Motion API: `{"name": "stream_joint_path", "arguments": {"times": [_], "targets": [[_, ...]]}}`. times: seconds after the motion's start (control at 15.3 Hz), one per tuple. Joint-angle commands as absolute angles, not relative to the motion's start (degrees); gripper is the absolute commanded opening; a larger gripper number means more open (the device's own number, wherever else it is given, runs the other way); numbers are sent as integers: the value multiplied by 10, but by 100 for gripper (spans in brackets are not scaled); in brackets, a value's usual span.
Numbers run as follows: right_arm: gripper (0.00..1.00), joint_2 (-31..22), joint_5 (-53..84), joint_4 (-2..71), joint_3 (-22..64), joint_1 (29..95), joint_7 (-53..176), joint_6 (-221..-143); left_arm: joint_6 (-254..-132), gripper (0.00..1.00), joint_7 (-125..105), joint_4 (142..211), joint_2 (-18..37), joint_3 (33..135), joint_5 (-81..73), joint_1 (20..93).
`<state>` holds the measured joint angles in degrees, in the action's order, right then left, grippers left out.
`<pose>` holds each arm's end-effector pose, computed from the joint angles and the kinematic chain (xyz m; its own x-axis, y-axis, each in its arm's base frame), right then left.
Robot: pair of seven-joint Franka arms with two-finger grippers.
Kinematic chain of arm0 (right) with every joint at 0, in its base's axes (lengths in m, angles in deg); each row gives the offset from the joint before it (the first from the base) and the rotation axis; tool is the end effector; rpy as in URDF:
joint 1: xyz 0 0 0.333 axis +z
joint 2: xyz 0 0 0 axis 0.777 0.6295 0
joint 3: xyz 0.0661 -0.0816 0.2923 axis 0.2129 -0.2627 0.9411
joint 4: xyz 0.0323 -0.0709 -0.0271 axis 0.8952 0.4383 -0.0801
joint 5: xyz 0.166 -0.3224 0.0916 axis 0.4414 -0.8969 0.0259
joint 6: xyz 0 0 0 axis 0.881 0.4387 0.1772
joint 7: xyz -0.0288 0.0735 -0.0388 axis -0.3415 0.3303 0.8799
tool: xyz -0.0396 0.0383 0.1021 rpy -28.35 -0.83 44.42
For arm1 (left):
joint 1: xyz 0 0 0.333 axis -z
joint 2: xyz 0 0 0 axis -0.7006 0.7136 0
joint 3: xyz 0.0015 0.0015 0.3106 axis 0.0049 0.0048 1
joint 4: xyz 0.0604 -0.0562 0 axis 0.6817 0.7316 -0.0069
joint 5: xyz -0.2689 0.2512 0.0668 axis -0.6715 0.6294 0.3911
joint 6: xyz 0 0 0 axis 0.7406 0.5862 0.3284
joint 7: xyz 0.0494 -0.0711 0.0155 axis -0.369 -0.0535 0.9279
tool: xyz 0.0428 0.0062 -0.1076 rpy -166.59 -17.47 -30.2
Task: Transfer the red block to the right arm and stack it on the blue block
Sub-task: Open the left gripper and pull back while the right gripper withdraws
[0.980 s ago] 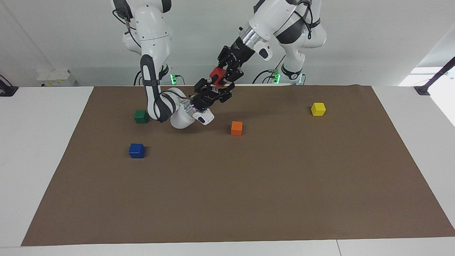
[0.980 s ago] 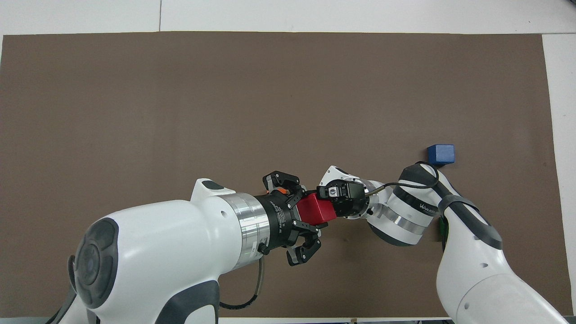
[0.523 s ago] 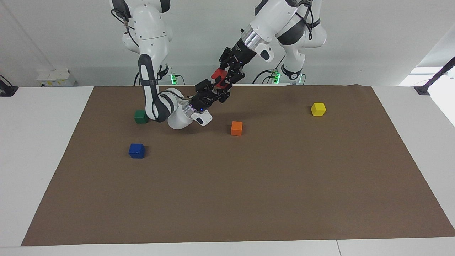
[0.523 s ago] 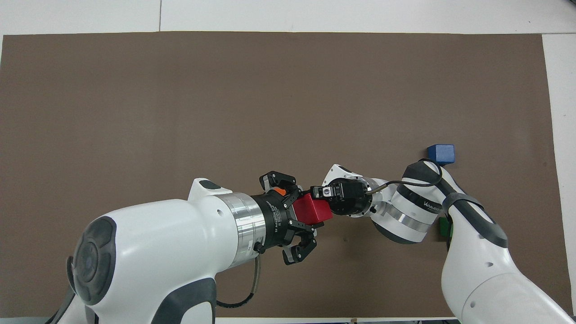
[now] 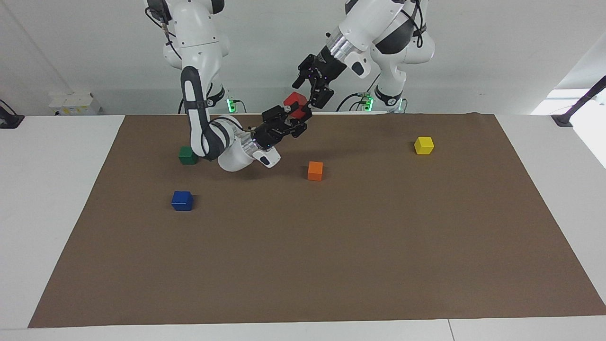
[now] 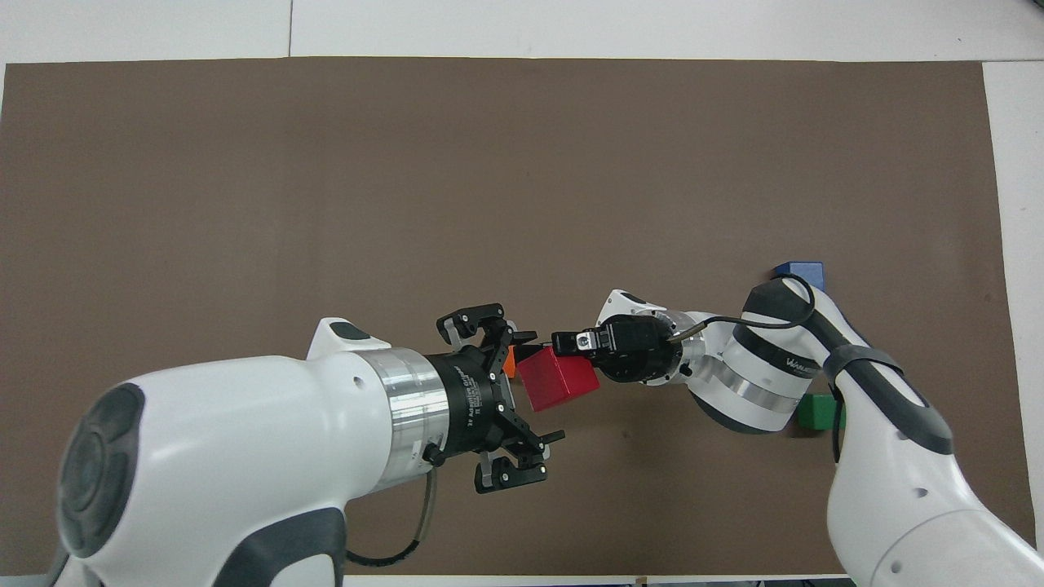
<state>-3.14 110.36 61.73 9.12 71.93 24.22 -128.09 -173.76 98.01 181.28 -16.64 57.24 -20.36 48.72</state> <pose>0.4616 0.2600 0.3629 0.9852 0.1296 -0.1126 -0.1693 0.6269 -0.7605 0.3757 -0.3404 0.5963 -0.2109 0.7803 -0.5888 0.9766 0.1935 -0.0934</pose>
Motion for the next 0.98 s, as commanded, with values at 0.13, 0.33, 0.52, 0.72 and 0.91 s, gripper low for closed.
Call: {"name": "stream_joint_path", "arguments": {"times": [0.13,0.33,0.52,0.72,0.91], "targets": [[0,-118,961,590,91,630,355,-1375,-1691,100,888,1809,-218,627,-208,464],[0,-178,800,532,91,572,470,-1454,-1674,100,793,1813,-218,632,-205,404],[0,-191,670,471,90,540,527,-1461,-1624,100,669,1816,-219,632,-152,345],[0,-192,525,406,89,520,557,-1462,-1603,100,535,1832,-219,637,-85,327],[0,-192,366,336,89,519,597,-1462,-1586,100,398,1843,-211,638,-62,293]]}}
